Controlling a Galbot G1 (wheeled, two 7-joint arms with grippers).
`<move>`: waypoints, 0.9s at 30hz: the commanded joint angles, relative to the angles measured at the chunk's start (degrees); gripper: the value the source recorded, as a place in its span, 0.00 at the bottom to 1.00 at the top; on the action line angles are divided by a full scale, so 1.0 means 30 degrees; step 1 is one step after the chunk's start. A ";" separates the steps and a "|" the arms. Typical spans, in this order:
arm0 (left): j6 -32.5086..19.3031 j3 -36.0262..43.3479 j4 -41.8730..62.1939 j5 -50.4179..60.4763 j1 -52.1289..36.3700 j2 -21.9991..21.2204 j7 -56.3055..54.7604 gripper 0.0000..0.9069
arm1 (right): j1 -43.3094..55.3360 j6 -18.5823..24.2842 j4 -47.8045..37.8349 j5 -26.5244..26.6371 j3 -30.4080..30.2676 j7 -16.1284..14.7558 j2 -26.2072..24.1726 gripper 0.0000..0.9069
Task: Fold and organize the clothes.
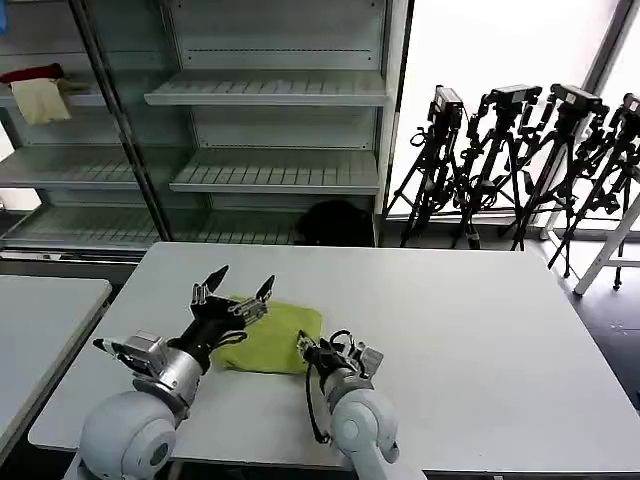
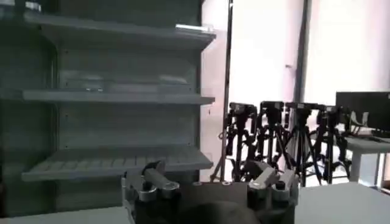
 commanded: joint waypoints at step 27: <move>-0.0648 -0.0118 0.0946 0.1548 0.0306 -0.0719 0.0540 1.00 | -0.1489 -0.0278 0.4547 -0.1347 0.3500 -0.2349 -0.1683 0.00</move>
